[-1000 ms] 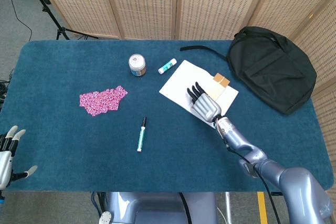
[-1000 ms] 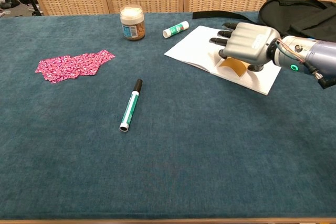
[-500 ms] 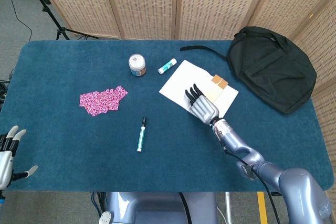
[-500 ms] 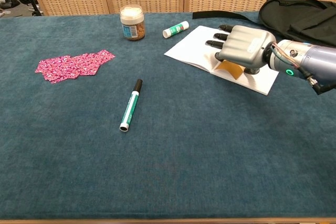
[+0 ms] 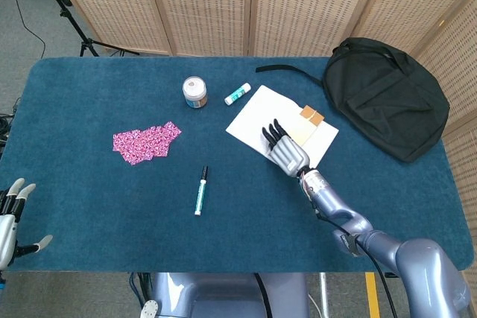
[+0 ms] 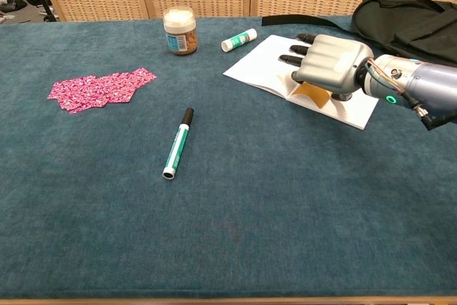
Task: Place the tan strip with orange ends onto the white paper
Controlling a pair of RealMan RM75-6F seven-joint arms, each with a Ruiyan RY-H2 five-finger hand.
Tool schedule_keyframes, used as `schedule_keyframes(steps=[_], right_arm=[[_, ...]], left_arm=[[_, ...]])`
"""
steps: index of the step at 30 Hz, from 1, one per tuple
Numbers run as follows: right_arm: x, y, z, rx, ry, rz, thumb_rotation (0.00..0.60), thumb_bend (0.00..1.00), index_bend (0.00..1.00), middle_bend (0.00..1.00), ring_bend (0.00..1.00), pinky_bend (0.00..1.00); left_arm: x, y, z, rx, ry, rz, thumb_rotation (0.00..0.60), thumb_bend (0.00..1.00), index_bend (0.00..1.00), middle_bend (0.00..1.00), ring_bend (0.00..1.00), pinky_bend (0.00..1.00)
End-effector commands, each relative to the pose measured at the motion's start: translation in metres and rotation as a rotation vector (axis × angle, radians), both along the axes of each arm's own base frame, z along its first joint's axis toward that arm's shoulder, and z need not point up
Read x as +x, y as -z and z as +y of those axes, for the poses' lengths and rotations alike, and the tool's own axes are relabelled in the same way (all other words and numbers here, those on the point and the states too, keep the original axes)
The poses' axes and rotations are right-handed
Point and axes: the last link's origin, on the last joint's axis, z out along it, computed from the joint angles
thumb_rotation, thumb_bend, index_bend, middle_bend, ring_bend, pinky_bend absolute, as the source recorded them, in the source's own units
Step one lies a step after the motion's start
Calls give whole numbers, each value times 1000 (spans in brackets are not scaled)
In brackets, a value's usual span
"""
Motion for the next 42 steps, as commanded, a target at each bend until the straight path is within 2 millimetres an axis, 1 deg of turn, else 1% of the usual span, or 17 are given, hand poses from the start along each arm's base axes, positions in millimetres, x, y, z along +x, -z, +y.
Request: schedule_keyframes(steps=[1,4,8,14,18,21,28,29,31,34,36,39,40,41,42], right_arm=[[0,-1,0,-2,5,2,600,526,318,0,0,0],[-1,-1,0,-3,21,4,600,513,307,0,0,0],[-3,-3,-1,-10,34,7,600,460,262,0,0,0],[-3,-4,-1,-12,41,8,600,271,251,0,0,0],[-2,-4,0,-14,39,6,600,234,250,0,0,0],[0,-5,0,-16,30,5,600,185,235,0,0,0],[7,-9,1,-20,7,-15,600,178,231,0,0,0],[9,-11,1,-19,3,-28,600,180,231,0,0,0],[18,-17,2,-8,17,-107,600,193,231,0,0,0],[25,-24,6,38,71,-236,600,232,231,0,0,0],[25,-27,9,84,152,-358,600,303,231,7,0,0],[18,-31,13,167,298,-505,600,571,231,24,0,0],[16,-33,13,185,328,-528,600,697,231,26,0,0],[13,-34,14,202,367,-557,600,779,231,27,0,0],[11,-35,14,212,391,-573,600,888,231,27,0,0]], left_arm=[[0,0,0,-1,1,0,600,0,0,0,0,0],[0,0,0,0,0,-2,600,0,0,0,0,0],[0,0,0,-2,0,-2,600,0,0,0,0,0],[0,0,0,-3,-1,-1,600,0,0,0,0,0],[0,0,0,-4,1,-1,600,0,0,0,0,0],[0,1,0,-6,0,-1,600,0,0,0,0,0],[0,0,0,-6,-1,-2,600,0,0,0,0,0],[-1,0,0,-5,-1,-2,600,0,0,0,0,0],[-1,0,0,-7,-2,-2,600,0,0,0,0,0],[-1,0,0,-6,-2,-4,600,0,0,0,0,0],[0,0,0,-5,0,-6,600,0,0,0,0,0],[0,-1,-1,-4,4,-9,600,0,0,0,0,0],[1,-1,-1,-5,4,-10,600,0,0,0,0,0],[1,-1,-1,-6,6,-11,600,0,0,0,0,0],[1,-1,-1,-6,6,-12,600,0,0,0,0,0]])
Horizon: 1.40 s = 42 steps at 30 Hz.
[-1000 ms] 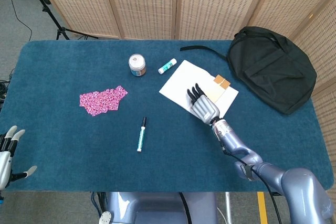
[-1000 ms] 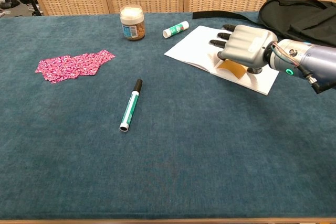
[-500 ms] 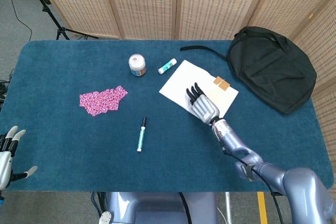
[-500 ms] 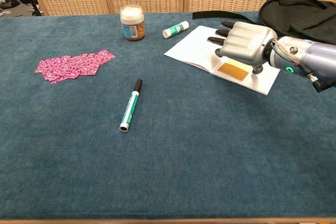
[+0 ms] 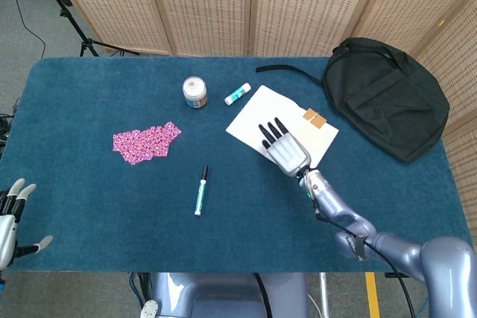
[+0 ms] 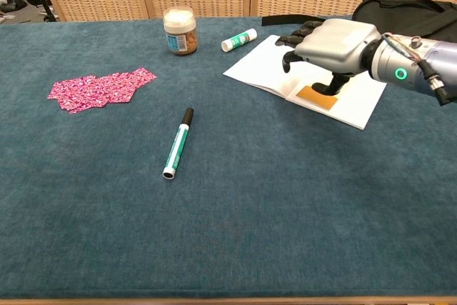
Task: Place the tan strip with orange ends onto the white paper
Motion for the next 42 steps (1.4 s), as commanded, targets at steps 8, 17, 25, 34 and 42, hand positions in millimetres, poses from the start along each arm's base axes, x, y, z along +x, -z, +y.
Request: schedule_keyframes(steps=[8,17,25,34,42], right_arm=[[-32,-17,2,148,338,-258,600,1000,208,21,0,17],[-52,-22,-4,112,449,-306,600,1000,5,0,0,17],[-60,-23,-1,117,465,-282,600,1000,5,0,0,17],[-67,-21,1,116,479,-268,600,1000,5,0,0,17],[-71,-12,5,126,492,-250,600,1000,5,0,0,17]], left_arm=[[0,-1,-1,-1,3,-3,600,0,0,0,0,0],[0,0,0,-3,0,-3,600,0,0,0,0,0],[1,0,-1,-3,2,-5,600,0,0,0,0,0],[1,0,-2,-5,6,-7,600,0,0,0,0,0],[1,-1,-2,-3,6,-8,600,0,0,0,0,0]])
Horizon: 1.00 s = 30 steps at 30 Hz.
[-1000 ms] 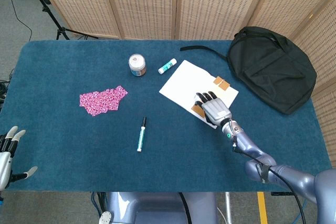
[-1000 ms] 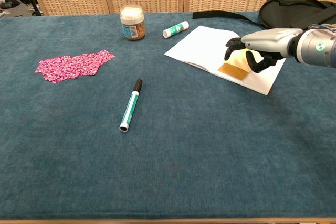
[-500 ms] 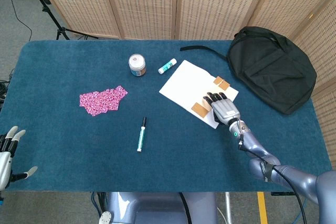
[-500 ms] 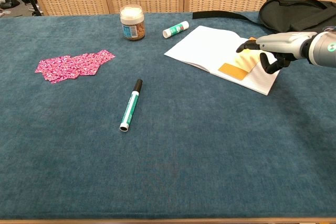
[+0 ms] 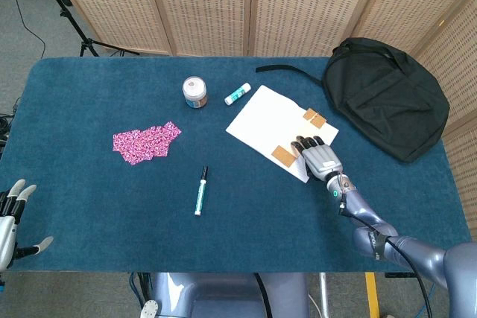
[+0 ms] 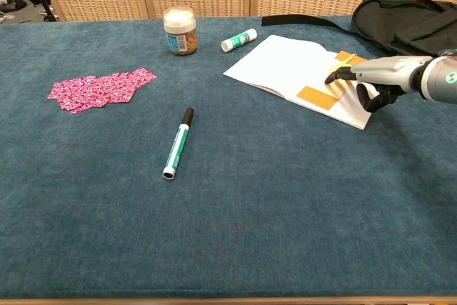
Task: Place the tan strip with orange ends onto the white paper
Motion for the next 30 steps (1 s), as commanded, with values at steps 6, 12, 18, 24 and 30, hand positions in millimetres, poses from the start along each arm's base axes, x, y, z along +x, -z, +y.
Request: schedule_keyframes(steps=[6,12,18,24,30], right_arm=[[3,11,4,18,-10,12,600,1000,5,0,0,17],[6,14,4,26,-27,23,600,1000,5,0,0,17],[11,16,2,30,-47,35,600,1000,5,0,0,17],[14,18,0,41,-82,74,600,1000,5,0,0,17],[13,13,-8,40,-159,193,600,1000,5,0,0,17]], left_arm=[[0,-1,-1,3,2,-3,600,0,0,0,0,0],[0,-1,-1,2,2,-4,600,0,0,0,0,0],[0,-1,0,1,1,-3,600,0,0,0,0,0],[0,0,0,1,0,-2,600,0,0,0,0,0],[-1,0,0,-1,-2,-1,600,0,0,0,0,0]])
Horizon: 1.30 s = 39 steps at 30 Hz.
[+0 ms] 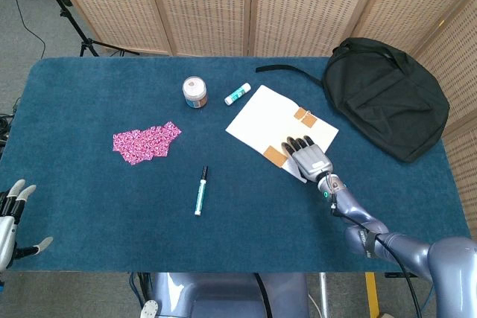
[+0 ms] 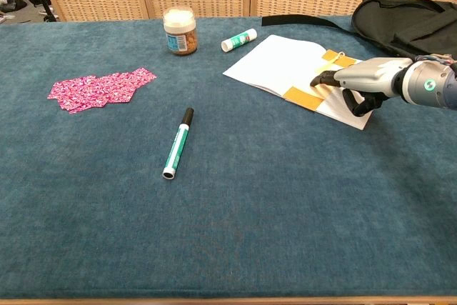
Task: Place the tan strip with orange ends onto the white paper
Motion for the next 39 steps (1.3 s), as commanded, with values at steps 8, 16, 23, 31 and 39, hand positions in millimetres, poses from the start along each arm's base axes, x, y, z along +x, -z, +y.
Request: schedule_keyframes(steps=[8,16,23,31,39], right_arm=[[-2,-12,-11,-9,-80,114,600,1000,5,0,0,30],[-5,-14,-9,-5,-77,109,600,1000,5,0,0,31],[-3,-12,-9,-2,-99,121,600,1000,5,0,0,31],[-3,-11,-8,2,-130,146,600,1000,5,0,0,47],[-1,-15,-9,-18,-147,137,600,1000,5,0,0,55]], left_arm=[[0,3,1,-8,-4,7,600,0,0,0,0,0],[1,4,1,-11,-2,10,600,0,0,0,0,0],[1,4,1,-9,-3,10,600,0,0,0,0,0],[0,4,2,-8,-4,9,600,0,0,0,0,0],[0,4,1,-11,-4,9,600,0,0,0,0,0]])
